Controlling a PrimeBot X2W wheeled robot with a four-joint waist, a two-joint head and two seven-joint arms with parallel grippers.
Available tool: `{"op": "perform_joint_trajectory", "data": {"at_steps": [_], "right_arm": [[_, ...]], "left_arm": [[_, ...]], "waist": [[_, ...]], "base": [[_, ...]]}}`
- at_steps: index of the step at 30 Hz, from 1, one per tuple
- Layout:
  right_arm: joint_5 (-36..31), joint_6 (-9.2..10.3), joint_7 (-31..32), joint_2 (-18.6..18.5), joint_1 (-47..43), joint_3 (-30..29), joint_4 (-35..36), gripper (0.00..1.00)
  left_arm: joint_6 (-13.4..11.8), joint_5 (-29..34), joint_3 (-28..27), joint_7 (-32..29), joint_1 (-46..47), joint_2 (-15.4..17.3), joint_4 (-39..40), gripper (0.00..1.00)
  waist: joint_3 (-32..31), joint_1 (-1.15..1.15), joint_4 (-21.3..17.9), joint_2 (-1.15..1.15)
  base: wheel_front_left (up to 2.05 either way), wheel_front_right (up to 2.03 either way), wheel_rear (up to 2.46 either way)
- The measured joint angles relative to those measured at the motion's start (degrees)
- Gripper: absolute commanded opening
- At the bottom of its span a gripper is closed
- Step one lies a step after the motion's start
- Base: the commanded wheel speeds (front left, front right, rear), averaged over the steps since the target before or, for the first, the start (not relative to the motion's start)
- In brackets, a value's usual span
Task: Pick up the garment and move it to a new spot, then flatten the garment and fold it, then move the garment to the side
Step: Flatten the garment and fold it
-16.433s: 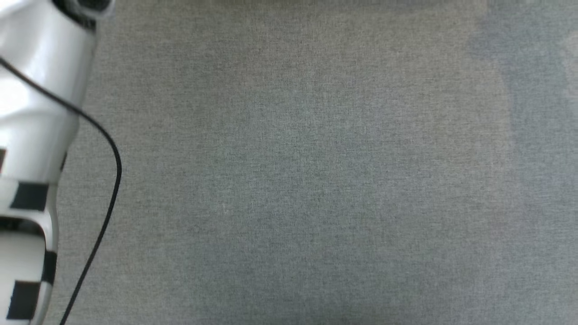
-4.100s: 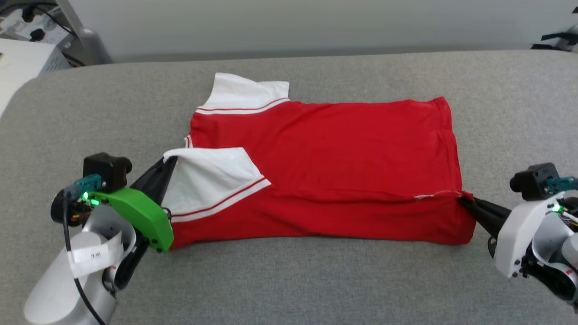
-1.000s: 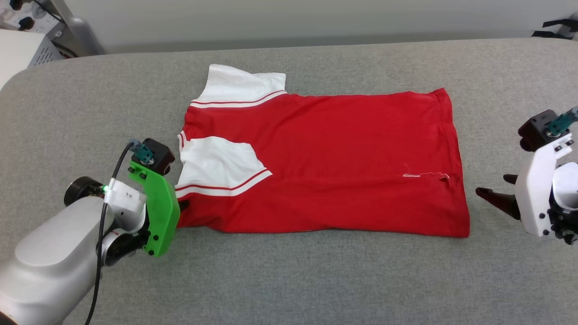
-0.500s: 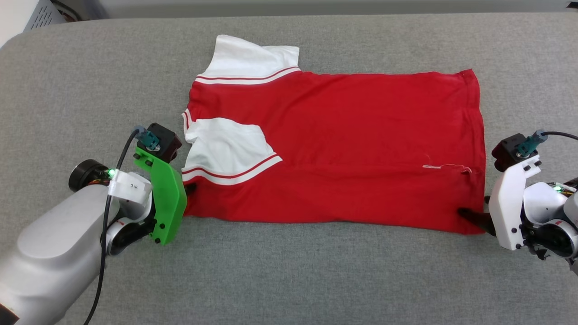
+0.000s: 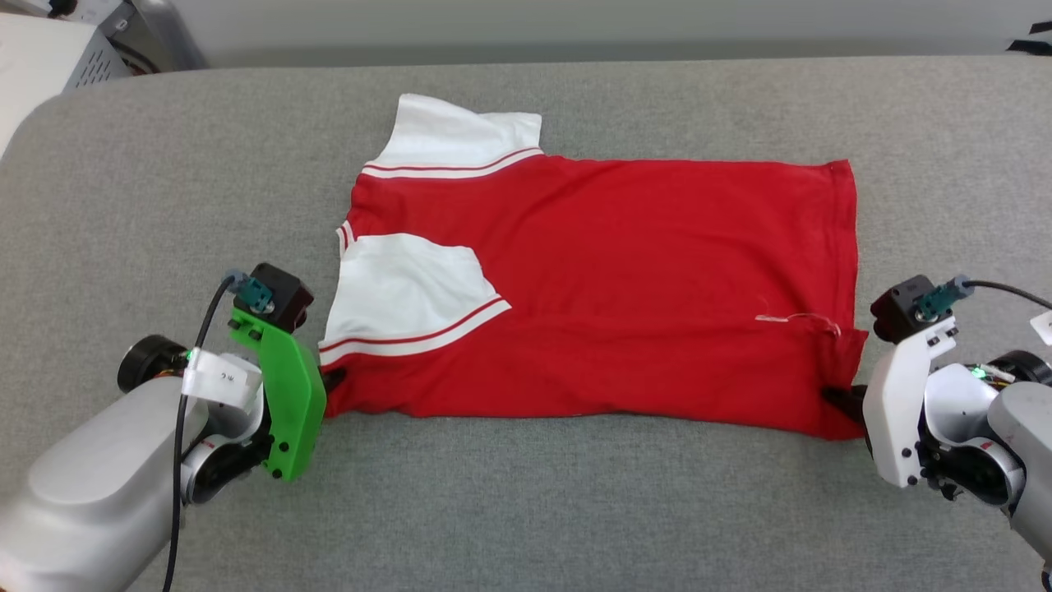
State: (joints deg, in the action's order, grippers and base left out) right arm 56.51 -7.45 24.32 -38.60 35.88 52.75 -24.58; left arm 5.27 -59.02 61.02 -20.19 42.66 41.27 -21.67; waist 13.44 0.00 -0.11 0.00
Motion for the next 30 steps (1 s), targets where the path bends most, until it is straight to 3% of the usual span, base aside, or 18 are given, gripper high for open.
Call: {"op": "perform_joint_trajectory", "data": {"at_steps": [8, 18, 24, 30], "right_arm": [[2.27, -0.03, -2.68, -4.71, -3.77, 0.33, 5.41, 0.00], [3.34, -0.08, -1.83, -10.95, -9.79, -1.40, 10.71, 0.00], [4.30, -0.09, -0.88, -10.44, -12.59, -3.08, 9.69, 0.00], [4.47, -0.08, -0.62, -6.45, -13.50, -3.87, 5.13, 0.00]], "left_arm": [[-1.12, -1.42, 0.09, 0.73, -4.98, 3.89, 3.98, 0.00], [-5.04, -4.76, 0.70, 0.93, -12.59, 7.51, 12.95, 0.00], [-6.56, -6.03, 1.47, 1.53, -16.01, 7.69, 14.10, 0.00], [-6.58, -7.54, 1.63, 2.77, -16.81, 5.54, 10.06, 0.00]], "waist": [[-5.06, 0.00, -1.39, 0.00], [-9.73, 0.00, -2.15, 0.00], [-9.48, 0.00, -2.35, 0.00], [-7.80, 0.00, -2.26, 0.00]], "base": [[0.00, 0.00, 0.00], [0.00, 0.00, 0.00], [0.00, 0.00, 0.00], [0.00, 0.00, 0.00]]}}
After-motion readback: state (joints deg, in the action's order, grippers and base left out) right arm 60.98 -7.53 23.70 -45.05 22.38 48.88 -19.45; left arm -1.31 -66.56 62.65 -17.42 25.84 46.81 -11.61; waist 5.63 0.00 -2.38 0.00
